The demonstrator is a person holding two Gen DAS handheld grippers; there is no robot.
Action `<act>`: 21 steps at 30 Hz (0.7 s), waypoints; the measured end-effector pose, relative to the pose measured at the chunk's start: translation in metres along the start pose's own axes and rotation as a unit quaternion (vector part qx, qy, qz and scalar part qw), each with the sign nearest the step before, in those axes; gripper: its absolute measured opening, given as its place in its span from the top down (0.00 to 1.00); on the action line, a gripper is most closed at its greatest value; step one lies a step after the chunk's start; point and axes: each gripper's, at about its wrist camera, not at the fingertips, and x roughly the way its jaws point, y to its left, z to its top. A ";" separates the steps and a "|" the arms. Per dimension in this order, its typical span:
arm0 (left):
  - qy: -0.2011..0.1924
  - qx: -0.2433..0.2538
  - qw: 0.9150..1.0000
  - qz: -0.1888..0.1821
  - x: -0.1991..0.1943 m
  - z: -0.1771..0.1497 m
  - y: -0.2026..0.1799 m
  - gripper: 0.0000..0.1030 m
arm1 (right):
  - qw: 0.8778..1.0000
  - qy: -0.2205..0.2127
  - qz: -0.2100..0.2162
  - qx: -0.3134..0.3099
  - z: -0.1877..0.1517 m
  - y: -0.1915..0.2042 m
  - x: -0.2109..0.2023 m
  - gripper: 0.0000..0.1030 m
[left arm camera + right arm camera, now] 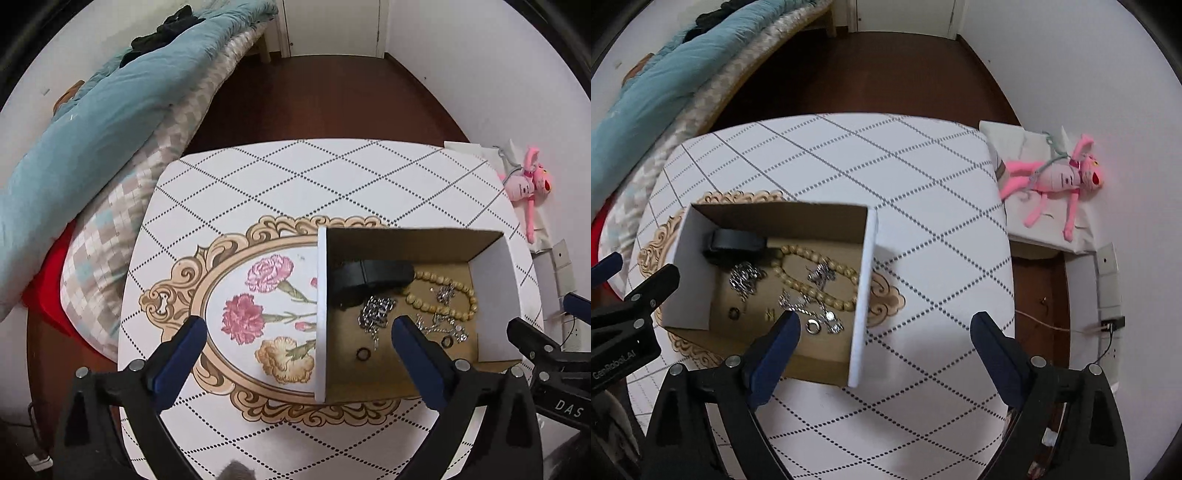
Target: Organize jewelry
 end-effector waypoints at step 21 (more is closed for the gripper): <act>-0.052 -0.035 0.998 0.001 -0.065 -0.029 0.010 0.00 | 0.998 -0.059 -0.004 0.029 -0.033 -0.001 -0.044 0.01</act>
